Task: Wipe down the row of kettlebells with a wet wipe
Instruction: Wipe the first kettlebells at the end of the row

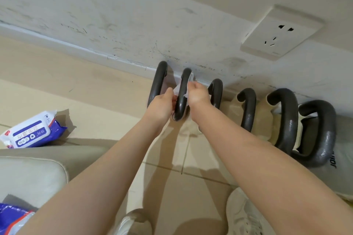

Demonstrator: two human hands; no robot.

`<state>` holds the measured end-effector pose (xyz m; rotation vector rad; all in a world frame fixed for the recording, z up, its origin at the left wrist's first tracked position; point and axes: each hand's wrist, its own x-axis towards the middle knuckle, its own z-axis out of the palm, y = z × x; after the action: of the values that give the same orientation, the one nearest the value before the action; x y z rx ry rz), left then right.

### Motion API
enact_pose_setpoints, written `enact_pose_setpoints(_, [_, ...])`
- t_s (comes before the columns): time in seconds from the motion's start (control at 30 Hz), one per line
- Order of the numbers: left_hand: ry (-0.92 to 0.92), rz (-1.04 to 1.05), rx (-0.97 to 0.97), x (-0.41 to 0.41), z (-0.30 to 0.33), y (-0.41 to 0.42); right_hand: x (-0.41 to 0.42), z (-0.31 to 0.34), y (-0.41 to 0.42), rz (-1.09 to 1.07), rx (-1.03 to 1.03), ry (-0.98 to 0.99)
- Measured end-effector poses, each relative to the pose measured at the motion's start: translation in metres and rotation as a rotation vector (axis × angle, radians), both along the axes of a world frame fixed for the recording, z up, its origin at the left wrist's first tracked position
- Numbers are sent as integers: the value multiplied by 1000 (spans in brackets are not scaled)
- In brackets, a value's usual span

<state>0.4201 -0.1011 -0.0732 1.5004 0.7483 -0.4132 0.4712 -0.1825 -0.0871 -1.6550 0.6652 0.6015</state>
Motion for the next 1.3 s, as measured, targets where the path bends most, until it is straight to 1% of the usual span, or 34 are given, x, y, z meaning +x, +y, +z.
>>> enact_pose_setpoints(0.07, [4, 34, -47, 0, 0, 3, -7, -11, 11, -6, -26, -50])
enact_pose_setpoints(0.17, [-20, 49, -133, -7, 3, 4, -40, -23, 19, 23, -12, -205])
enact_pose_setpoints(0.23, [-18, 64, -201, -11, 3, 5, -45, -24, 16, 51, -79, -251])
enact_pose_setpoints(0.33, [-18, 95, -241, -10, 1, 7, -19, -21, 15, -31, -129, -148])
enact_pose_setpoints(0.4, [2, 100, -255, -10, 1, 8, -10, -22, 21, -22, -155, -124])
enact_pose_setpoints(0.43, [15, 108, -272, -10, 0, 9, -12, -22, 24, 16, -185, -154])
enact_pose_setpoints(0.53, [46, 147, -353, -12, 7, 9, -48, -29, 19, 120, -245, -330])
enact_pose_setpoints(0.63, [18, 161, -434, -14, 13, 7, -79, -37, 13, 146, -252, -419])
enact_pose_setpoints(0.77, [17, 158, -435, -14, 16, 7, -47, -34, 18, 126, -257, -432])
enact_pose_setpoints(0.83, [40, 144, -441, -14, 14, 12, -28, -31, 17, 147, -327, -435])
enact_pose_setpoints(0.87, [43, 145, -440, -13, 11, 15, -27, -31, 17, 203, -383, -442])
enact_pose_setpoints(0.9, [42, 153, -431, -12, 9, 17, -30, -33, 16, 295, -500, -477])
enact_pose_setpoints(0.97, [42, 163, -392, -13, 4, 19, -52, -43, 10, 615, -806, -599])
enact_pose_setpoints(1.0, [32, 160, -384, -14, 3, 18, -63, -50, 4, 767, -913, -725])
enact_pose_setpoints(1.03, [7, 142, -384, -15, 4, 16, -70, -53, -4, 864, -995, -847])
enact_pose_setpoints(1.1, [-59, 74, -325, -20, -1, 12, -63, -46, -16, 1027, -1087, -1023])
enact_pose_setpoints(1.17, [-133, 24, -237, -26, -3, 13, -41, -37, -19, 1218, -1143, -1020])
enact_pose_setpoints(1.2, [-167, 15, -203, -28, -9, 16, -28, -33, -16, 1259, -1155, -994])
enact_pose_setpoints(1.27, [-191, 22, -219, -32, -14, 24, -17, -27, -5, 1304, -1208, -895])
enact_pose_setpoints(1.3, [-189, 35, -227, -34, -14, 27, -19, -29, -3, 1297, -1264, -900])
